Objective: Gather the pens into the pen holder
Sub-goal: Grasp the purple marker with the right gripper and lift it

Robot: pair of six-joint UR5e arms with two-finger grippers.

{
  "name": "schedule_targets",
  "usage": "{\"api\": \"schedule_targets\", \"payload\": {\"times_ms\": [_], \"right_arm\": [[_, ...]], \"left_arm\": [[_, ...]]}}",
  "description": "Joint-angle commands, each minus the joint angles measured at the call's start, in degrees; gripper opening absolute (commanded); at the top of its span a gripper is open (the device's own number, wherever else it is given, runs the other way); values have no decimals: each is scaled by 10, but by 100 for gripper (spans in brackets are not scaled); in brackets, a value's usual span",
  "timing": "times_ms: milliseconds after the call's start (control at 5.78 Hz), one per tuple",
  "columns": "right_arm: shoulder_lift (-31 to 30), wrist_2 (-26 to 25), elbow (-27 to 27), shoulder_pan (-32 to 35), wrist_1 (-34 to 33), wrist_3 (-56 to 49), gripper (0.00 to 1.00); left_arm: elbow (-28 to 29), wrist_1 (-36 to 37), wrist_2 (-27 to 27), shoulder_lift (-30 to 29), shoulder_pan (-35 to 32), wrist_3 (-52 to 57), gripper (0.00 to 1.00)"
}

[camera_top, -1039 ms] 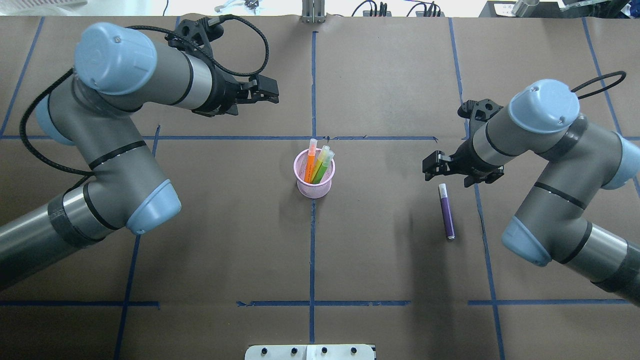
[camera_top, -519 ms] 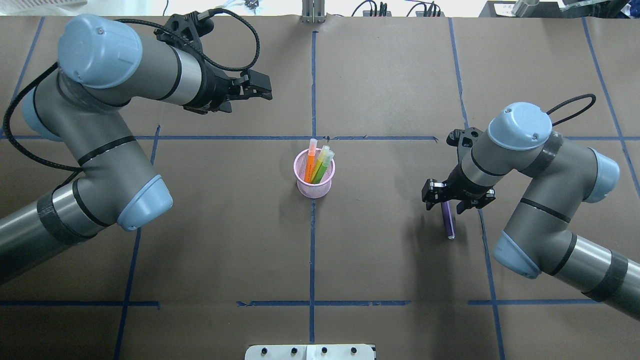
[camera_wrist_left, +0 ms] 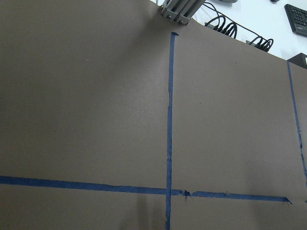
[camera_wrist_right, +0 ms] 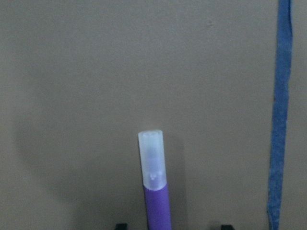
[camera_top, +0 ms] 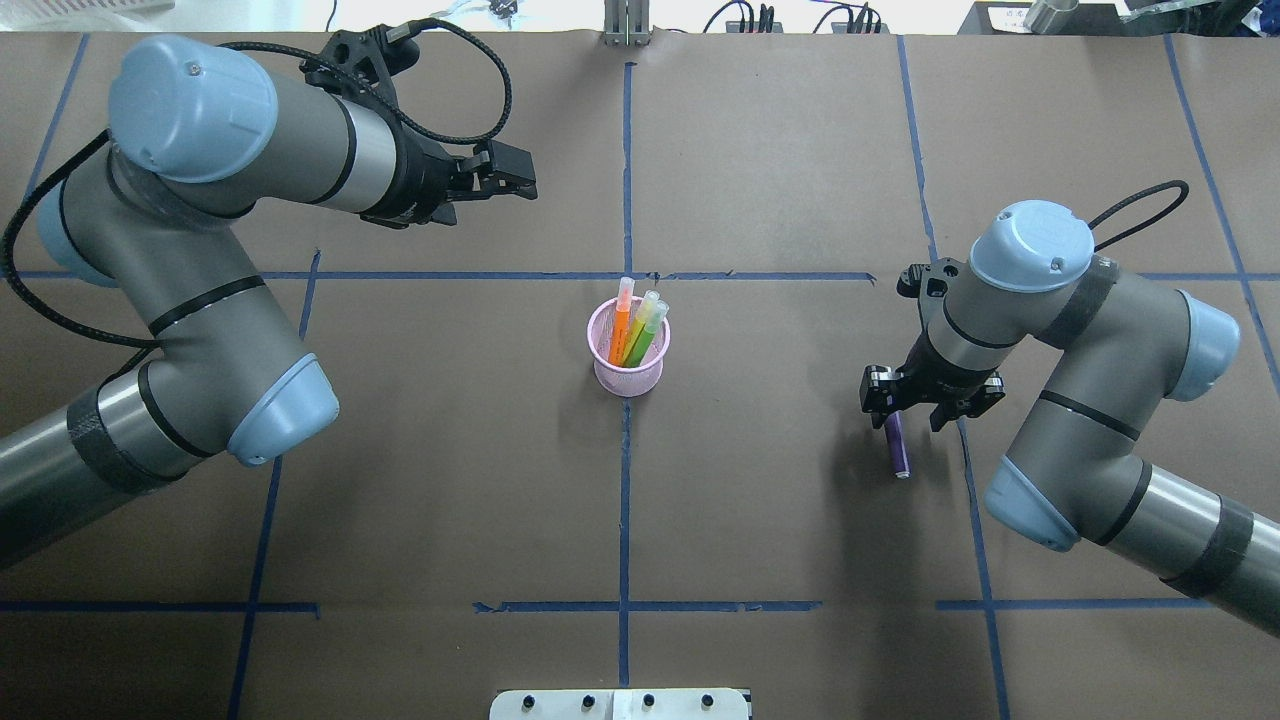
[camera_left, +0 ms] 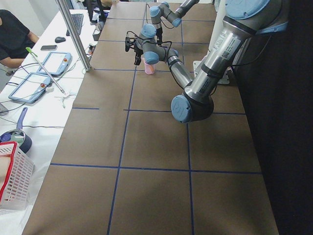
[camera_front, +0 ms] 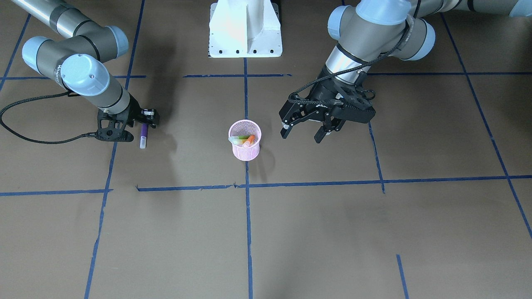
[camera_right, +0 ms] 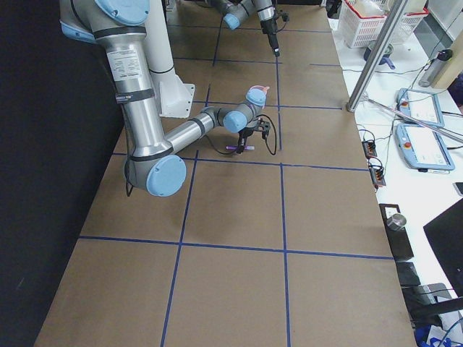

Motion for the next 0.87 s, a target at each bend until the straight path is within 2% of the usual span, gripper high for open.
{"api": "schedule_targets", "payload": {"times_ms": [0, 346, 693], "right_arm": [[27, 1, -20, 1, -12, -7, 69], [38, 2, -20, 5, -41, -39, 65], [39, 2, -27, 6, -42, -43, 62]], "left_arm": [[-1, 0, 8, 0, 1, 0, 99], [-1, 0, 13, 1, 1, 0, 99], [-1, -1, 14, 7, 3, 0, 99]]}}
